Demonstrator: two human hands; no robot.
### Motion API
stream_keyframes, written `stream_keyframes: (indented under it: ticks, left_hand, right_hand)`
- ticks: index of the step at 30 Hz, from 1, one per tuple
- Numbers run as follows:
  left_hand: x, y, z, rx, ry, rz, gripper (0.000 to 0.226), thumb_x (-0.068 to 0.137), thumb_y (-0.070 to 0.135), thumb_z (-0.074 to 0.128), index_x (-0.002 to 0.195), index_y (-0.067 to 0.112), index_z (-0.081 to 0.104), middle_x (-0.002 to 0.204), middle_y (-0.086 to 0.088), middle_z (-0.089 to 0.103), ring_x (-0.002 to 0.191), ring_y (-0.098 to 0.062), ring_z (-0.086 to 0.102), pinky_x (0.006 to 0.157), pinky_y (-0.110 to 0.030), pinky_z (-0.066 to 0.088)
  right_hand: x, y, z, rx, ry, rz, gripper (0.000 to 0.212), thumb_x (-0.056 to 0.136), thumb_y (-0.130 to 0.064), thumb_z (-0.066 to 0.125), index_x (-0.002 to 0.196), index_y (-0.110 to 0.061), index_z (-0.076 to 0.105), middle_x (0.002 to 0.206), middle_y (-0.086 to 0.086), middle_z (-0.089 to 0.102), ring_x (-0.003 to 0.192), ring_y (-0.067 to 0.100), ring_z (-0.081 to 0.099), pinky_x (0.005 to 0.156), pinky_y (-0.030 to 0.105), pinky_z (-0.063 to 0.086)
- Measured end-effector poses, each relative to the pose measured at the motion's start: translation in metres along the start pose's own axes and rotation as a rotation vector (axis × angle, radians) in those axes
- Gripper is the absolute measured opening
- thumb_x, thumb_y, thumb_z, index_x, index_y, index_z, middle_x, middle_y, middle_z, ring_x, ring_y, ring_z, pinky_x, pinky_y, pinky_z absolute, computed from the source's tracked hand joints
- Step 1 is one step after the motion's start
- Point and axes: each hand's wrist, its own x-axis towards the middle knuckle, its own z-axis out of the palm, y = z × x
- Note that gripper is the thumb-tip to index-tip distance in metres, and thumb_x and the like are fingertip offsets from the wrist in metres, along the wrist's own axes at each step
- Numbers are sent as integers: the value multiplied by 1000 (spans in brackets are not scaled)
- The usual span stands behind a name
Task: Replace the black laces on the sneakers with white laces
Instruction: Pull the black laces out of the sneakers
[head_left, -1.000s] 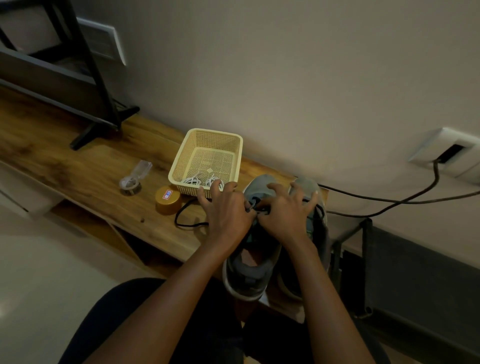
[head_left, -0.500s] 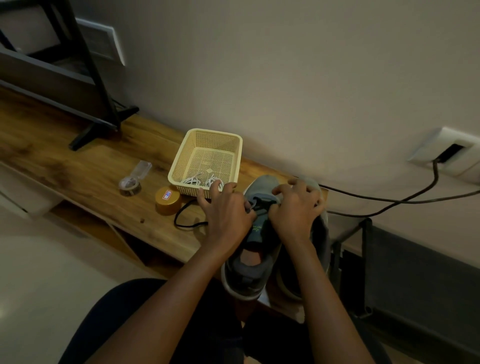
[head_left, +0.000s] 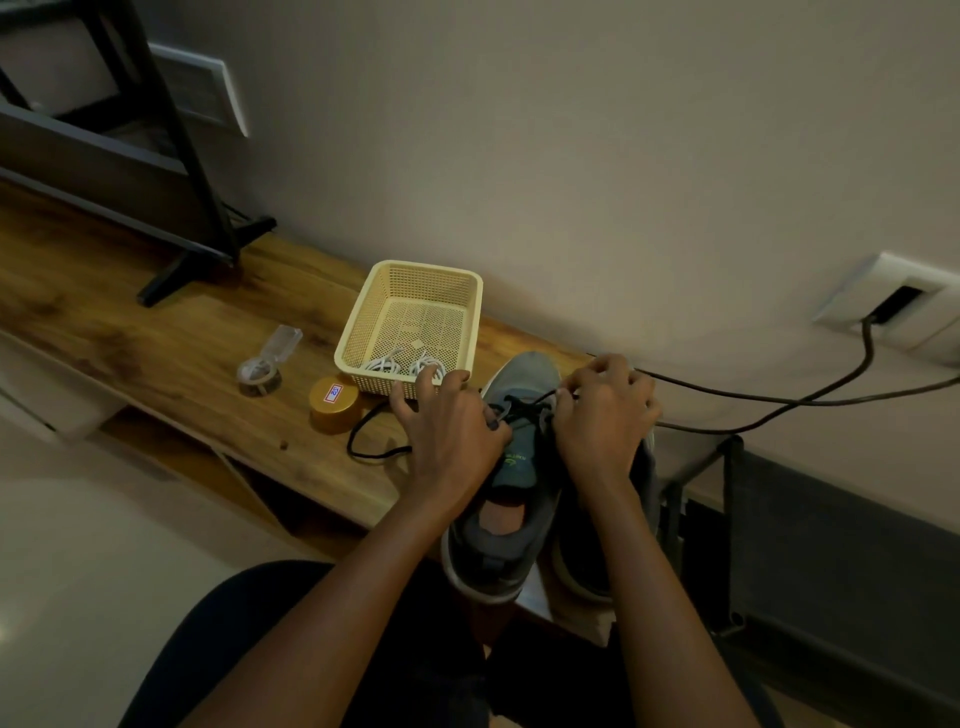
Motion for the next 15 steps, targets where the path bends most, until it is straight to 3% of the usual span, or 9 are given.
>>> stream_keyframes:
  ticks: [6, 11, 15]
  left_hand:
    - [-3, 0, 0, -1, 11, 0, 25, 81, 42, 63, 100, 26, 64, 144, 5, 38, 142, -22, 11, 111, -51, 5]
    - [-3, 2, -1, 19, 3, 15, 25, 82, 42, 64, 102, 27, 64, 146, 4, 35, 142, -23, 9, 111, -51, 6]
    - [-3, 4, -2, 11, 4, 15, 17, 83, 37, 65, 94, 25, 68, 145, 6, 39, 143, -23, 11, 112, -51, 5]
  right_hand:
    - [3, 5, -2, 121, -125, -48, 25, 79, -18, 62, 102, -25, 70, 137, -1, 44, 130, 31, 25, 106, 45, 16]
    - [-3, -3, 1, -38, -326, -226, 20, 84, -31, 62, 102, -34, 70, 144, -8, 37, 139, 30, 13, 112, 53, 7]
    - [-3, -2, 3, -48, -261, -222, 17, 88, -29, 59, 100, -27, 71, 137, -7, 45, 135, 27, 20, 112, 52, 9]
